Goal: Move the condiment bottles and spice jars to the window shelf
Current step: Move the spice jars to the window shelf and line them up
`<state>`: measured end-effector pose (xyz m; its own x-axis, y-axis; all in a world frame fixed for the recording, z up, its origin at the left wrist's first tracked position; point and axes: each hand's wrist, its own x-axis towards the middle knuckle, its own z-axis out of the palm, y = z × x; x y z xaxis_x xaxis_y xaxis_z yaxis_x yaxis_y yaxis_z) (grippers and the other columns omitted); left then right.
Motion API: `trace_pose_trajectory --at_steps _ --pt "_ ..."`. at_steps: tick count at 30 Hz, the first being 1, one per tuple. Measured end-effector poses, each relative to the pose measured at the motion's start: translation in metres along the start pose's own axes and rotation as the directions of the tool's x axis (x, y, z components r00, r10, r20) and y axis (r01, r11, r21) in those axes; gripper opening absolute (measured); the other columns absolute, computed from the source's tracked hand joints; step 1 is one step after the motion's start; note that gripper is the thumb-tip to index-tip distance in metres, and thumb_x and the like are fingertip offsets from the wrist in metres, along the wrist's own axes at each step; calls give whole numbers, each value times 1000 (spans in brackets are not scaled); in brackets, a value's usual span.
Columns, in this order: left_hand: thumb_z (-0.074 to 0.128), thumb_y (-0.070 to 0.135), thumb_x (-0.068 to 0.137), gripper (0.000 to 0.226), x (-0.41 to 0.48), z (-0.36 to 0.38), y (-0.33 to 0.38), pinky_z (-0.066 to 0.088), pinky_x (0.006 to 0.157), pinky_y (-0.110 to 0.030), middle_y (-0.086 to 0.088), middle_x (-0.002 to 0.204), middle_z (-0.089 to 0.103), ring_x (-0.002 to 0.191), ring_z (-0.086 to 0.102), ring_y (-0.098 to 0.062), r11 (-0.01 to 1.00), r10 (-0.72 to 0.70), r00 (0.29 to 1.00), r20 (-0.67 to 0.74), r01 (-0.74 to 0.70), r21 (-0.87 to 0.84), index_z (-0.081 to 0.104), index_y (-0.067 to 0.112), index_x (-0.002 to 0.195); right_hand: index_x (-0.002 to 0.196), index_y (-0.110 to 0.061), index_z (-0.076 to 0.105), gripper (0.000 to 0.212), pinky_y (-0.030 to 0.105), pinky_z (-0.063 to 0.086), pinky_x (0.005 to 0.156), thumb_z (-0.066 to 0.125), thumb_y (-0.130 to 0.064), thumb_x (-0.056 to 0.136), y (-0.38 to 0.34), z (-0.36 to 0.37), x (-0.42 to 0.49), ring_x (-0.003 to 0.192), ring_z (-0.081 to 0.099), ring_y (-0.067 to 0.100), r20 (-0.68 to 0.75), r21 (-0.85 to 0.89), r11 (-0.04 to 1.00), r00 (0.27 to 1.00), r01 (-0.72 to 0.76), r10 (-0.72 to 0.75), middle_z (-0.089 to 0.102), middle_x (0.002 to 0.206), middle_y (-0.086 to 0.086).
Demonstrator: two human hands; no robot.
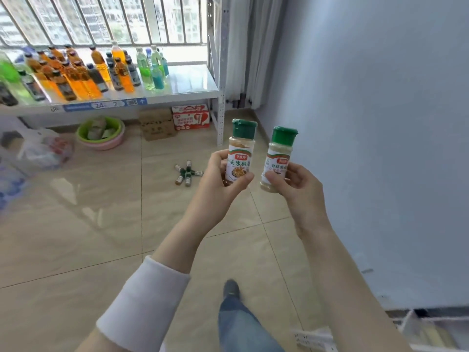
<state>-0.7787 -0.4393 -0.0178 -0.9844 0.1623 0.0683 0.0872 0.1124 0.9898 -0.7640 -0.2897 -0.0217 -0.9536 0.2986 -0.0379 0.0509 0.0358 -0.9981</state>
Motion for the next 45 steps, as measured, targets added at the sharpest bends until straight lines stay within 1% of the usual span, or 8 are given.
trace_pose_trajectory --at_steps 13,17,21,26,31,35,42,45 --pt "63 20 84 39 259 -58 -21 54 77 -23 -4 109 61 96 62 -15 998 -59 969 -241 58 -9 42 21 116 92 -29 58 30 13 50 62 76 -16 71 -21 109 265 85 66 9 170 38 999 985 -6 -1 68 93 -5" --pt "63 19 85 36 340 -94 -37 53 75 -18 5 101 60 93 60 -12 999 -52 960 -277 49 -14 41 24 114 96 -22 60 30 14 50 61 77 -16 71 -21 156 342 79 66 7 184 14 1000 983 6 -8 69 92 -3" --pt "63 22 84 36 434 -138 -45 52 87 -31 5 105 60 99 59 -13 1000 -18 960 -278 15 -13 43 26 114 96 -20 61 30 11 49 61 77 -15 70 -37 205 421 72 65 0 163 -6 999 985 54 -52 70 91 -3" --pt "62 27 85 36 542 -194 -33 49 78 -17 6 108 59 98 59 -7 1000 21 972 -233 -20 5 40 28 115 98 -24 60 32 13 51 68 76 -21 71 -71 261 518 84 66 5 120 -82 993 990 90 -80 69 96 -6" --pt "61 25 86 36 632 -226 -38 51 85 -24 5 109 58 99 59 -10 1000 -7 978 -208 2 -24 39 28 116 95 -27 61 30 17 50 71 77 -23 70 -80 305 599 87 66 9 97 -48 997 993 64 -59 70 93 -7" --pt "60 22 86 34 699 -240 -45 51 75 -13 4 108 59 97 60 -10 1000 -4 978 -208 2 -10 41 27 114 97 -26 61 35 21 50 77 77 -26 66 -83 329 668 87 66 9 123 -55 997 992 46 -39 69 95 -5" --pt "60 22 86 34 834 -250 -47 52 76 -16 2 106 61 94 61 -13 999 13 953 -304 -3 35 44 23 116 114 -17 55 50 20 52 79 73 -32 69 -107 363 830 94 65 17 234 -35 992 966 122 -110 66 107 1" --pt "63 19 85 31 895 -249 -43 52 79 -25 1 100 62 90 60 -14 1000 25 923 -384 -19 20 47 27 110 104 -22 56 35 10 50 68 73 -26 74 -128 383 908 89 66 12 313 -30 982 935 185 -167 66 101 -3"
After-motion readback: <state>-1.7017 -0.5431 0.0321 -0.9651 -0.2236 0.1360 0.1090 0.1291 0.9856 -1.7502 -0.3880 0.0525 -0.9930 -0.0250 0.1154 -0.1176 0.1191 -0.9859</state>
